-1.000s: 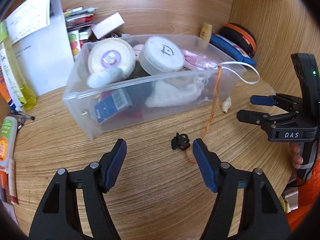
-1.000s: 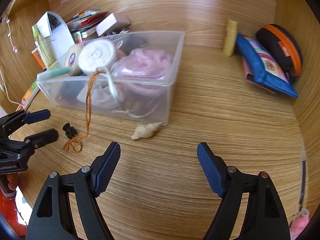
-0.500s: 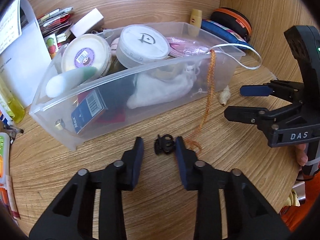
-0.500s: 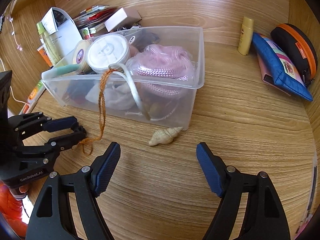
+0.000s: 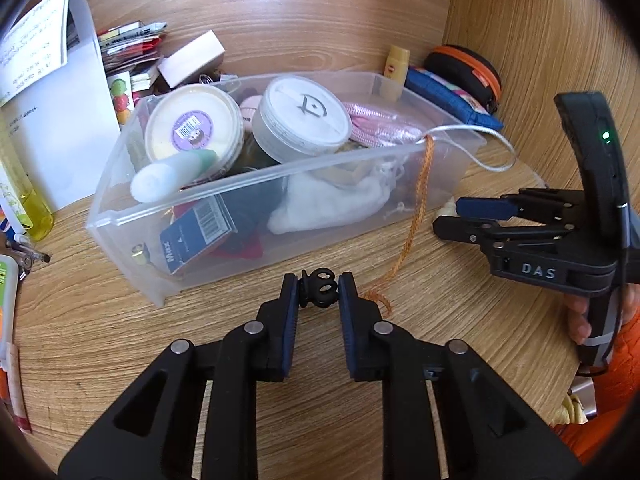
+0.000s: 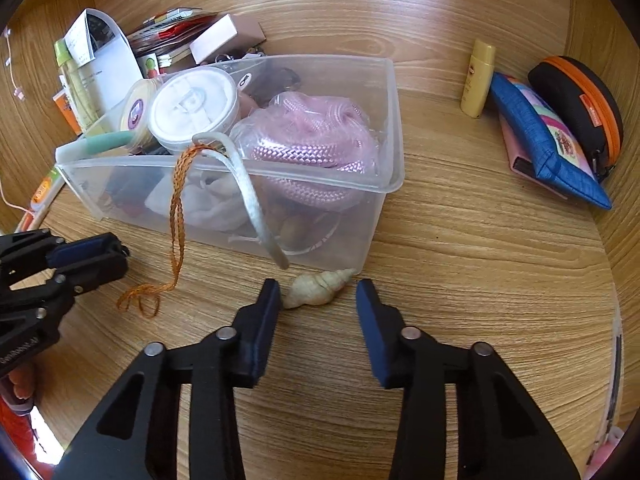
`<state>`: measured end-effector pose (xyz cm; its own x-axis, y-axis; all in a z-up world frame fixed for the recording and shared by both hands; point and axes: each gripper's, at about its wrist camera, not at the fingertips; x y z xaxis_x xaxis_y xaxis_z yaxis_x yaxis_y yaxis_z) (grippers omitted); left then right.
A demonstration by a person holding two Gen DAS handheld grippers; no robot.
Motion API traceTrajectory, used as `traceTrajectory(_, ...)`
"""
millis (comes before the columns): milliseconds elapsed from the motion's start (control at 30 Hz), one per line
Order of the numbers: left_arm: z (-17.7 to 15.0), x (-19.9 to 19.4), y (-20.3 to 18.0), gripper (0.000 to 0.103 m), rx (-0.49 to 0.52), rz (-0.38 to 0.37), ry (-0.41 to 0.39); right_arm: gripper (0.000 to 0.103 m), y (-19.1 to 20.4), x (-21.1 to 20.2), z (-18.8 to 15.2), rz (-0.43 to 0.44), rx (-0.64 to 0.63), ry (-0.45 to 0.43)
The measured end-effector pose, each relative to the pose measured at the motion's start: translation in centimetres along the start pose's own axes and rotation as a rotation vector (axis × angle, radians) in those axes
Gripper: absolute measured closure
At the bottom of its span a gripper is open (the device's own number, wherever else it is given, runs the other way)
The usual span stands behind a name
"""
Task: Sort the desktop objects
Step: 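Grasp the black hair clip with the left gripper while the right grasps the seashell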
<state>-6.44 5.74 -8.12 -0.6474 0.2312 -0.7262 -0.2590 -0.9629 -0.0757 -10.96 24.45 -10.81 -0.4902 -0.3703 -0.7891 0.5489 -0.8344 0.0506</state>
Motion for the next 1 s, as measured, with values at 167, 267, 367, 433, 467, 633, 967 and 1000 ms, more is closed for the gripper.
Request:
traceTrajectory(167, -0.2, -0.5, 0.4, 0.084, -0.011, 0.002, -0.032, 0.075, -0.3, -0.1, -0.1, 0.009, 0.006, -0.008)
traceTrajectory(267, -0.5, -0.9, 0.8, 0.084, -0.021, 0.001, -0.044, 0.077, -0.3, -0.7, -0.3, 0.008, -0.002, -0.023)
traceTrajectory(367, -0.8, -1.4, 1.1, 0.084, -0.031, 0.005, -0.052, 0.081, -0.4, -1.5, -0.5, 0.025, -0.006, -0.031)
traceTrajectory(433, -0.9, -1.6, 1.2, 0.084, -0.037, 0.007, -0.054, 0.087, -0.3, -1.8, -0.7, 0.027, -0.015, -0.030)
traceTrajectory(467, -1.0, -1.8, 1.3, 0.084, -0.040, 0.009, -0.056, 0.092, -0.3, -1.9, -0.9, 0.027, -0.021, -0.022)
traceTrajectory(633, -1.2, -2.4, 1.2, 0.084, -0.047, 0.012, -0.066, 0.091, -0.4, -1.9, -1.5, 0.034, -0.008, 0.031)
traceTrajectory(967, -1.2, -3.6, 0.9, 0.084, -0.052, 0.004, -0.101, 0.061, -0.7, -1.3, -0.2, 0.043, 0.035, 0.011)
traceTrajectory(1000, -1.2, -3.8, 1.0, 0.084, -0.053, 0.005, -0.105, 0.061, -0.5, -1.0, 0.0, 0.036, 0.029, 0.014)
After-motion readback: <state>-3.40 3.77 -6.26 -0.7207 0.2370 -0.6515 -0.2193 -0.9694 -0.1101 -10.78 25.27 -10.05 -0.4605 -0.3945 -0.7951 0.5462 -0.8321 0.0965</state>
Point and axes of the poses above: each gripper's, at about its wrist camera, not at the fingertips, and x roughly the way its jaws point, y to its left, z to its top, and after that the axes turned 1 degree about z, right-handed
